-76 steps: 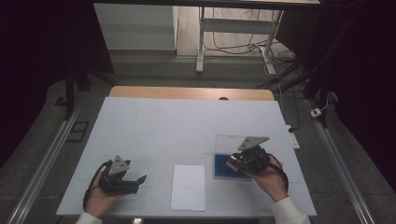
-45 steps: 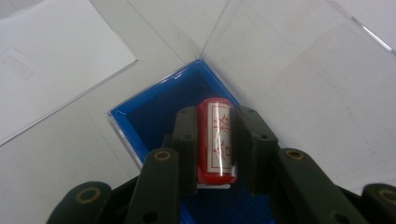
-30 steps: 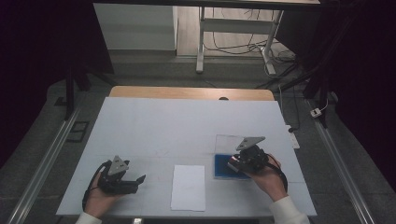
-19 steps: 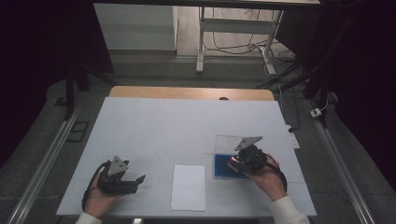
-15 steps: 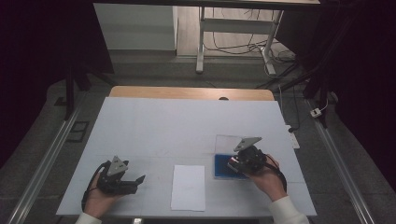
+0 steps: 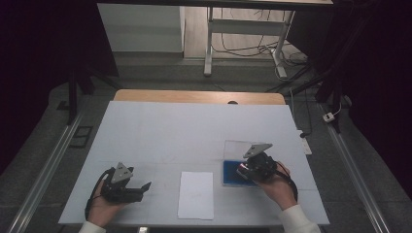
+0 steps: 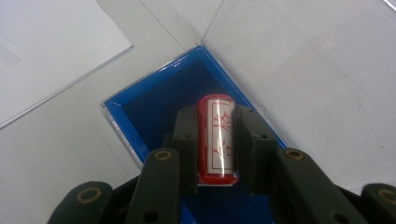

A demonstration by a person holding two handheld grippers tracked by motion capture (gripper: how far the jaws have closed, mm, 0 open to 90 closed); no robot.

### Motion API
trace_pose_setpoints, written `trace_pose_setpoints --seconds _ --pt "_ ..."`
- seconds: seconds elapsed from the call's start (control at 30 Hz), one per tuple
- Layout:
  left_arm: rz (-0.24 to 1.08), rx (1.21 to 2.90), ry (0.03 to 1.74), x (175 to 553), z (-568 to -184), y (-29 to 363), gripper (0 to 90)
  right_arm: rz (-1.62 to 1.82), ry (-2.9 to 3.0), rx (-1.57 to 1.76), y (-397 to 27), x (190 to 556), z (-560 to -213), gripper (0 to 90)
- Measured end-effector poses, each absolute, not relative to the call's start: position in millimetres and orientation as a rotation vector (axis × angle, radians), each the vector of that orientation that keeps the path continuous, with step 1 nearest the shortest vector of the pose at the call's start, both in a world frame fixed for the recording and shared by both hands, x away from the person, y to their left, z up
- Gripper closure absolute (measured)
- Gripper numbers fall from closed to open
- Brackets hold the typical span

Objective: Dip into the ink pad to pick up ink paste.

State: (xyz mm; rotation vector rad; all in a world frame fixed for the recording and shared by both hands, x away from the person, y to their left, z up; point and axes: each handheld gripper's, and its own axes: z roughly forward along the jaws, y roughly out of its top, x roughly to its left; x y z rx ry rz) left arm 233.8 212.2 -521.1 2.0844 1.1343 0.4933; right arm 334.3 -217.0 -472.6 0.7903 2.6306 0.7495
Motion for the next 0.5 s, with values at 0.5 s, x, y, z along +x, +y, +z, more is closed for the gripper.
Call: trace_pose_setpoints --seconds 0.5 --pt "0.492 2.084 1.13 234.1 -520.7 212.3 16.8 0.765 2.616 0.799 -217.9 332.7 -474.0 71.1"
